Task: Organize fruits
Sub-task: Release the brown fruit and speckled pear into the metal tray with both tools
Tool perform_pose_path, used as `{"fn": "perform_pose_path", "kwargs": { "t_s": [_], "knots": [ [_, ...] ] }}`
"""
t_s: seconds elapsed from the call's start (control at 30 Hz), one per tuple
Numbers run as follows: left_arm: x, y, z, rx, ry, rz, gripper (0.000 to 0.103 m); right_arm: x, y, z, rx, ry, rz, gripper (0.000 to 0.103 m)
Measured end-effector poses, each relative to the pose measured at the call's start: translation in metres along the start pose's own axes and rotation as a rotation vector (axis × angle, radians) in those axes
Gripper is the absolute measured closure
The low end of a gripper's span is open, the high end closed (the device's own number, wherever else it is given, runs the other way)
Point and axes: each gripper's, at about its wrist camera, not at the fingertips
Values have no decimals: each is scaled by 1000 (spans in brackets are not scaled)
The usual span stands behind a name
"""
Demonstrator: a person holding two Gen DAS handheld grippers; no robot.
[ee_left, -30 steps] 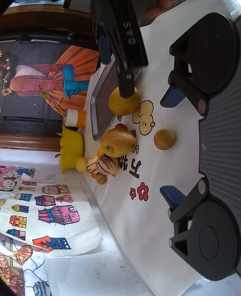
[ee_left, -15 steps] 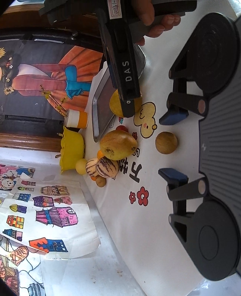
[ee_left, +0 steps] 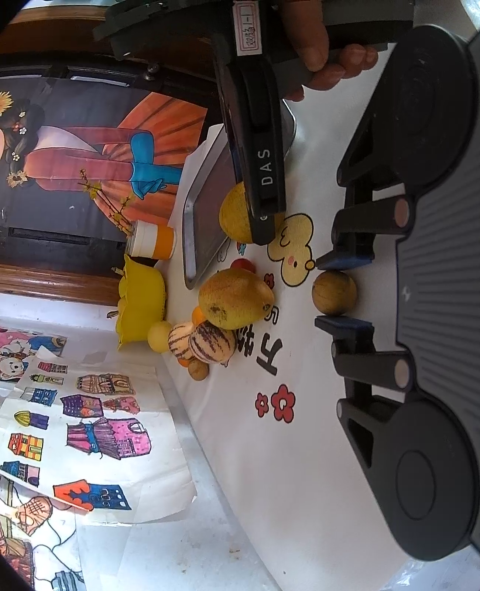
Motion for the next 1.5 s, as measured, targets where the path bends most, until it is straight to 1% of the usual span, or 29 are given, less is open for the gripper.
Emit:
{"fn": "perform_pose_path", "kwargs": {
  "t_s": [0.07, 0.13, 0.33, 0.43, 0.5, 0.6, 0.7, 0.8, 0.9, 1.0, 1.07, 1.13, 1.2, 1.33, 1.5],
  "knots": [
    [-1, 0, 0, 13, 19, 6, 74, -1, 1, 3, -2, -8, -13, 44],
    [-2, -2, 1, 21, 36, 14, 74, -5, 3, 9, -11, -35, -48, 44],
    [-4, -17, 6, 4, 50, 11, 74, -22, 1, 34, -41, -99, -147, 44],
    [-4, -35, 7, -7, 74, 16, 74, -41, -6, 51, -56, -168, -245, 44],
    [-5, -51, 7, -24, 90, 16, 74, -52, -14, 63, -75, -189, -273, 44],
    [-8, -81, 2, -48, 119, 28, 74, -67, -35, 79, -100, -180, -257, 44],
    [-14, -111, -9, -60, 163, 50, 74, -80, -58, 81, -103, -154, -215, 44],
    [-22, -138, -28, -59, 196, 57, 74, -91, -76, 71, -97, -88, -151, 44],
    [-31, -153, -46, -75, 222, 65, 74, -105, -85, 47, -86, -32, -133, 44],
    [-44, -165, -69, -89, 226, 66, 74, -117, -79, 22, -67, 28, -124, 44],
    [-53, -172, -89, -81, 221, 62, 74, -127, -71, 2, -44, 61, -129, 44],
    [-59, -176, -111, -53, 222, 71, 74, -136, -62, -15, -16, 70, -148, 44],
    [-62, -177, -133, -19, 208, 82, 74, -143, -52, -30, 10, 65, -160, 44],
    [-65, -171, -168, 40, 188, 104, 74, -151, -39, -51, 42, 57, -155, 44],
    [-73, -161, -202, 138, 96, 84, 74, -158, -30, -66, 67, 35, -161, 44]
  ]
}}
Point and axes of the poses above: each gripper's, at about its wrist camera, not at the fingertips, and z roughly against the way its jaws point, x to its left, y to its underside, and after that the axes turned 12 degrees about z, right-handed
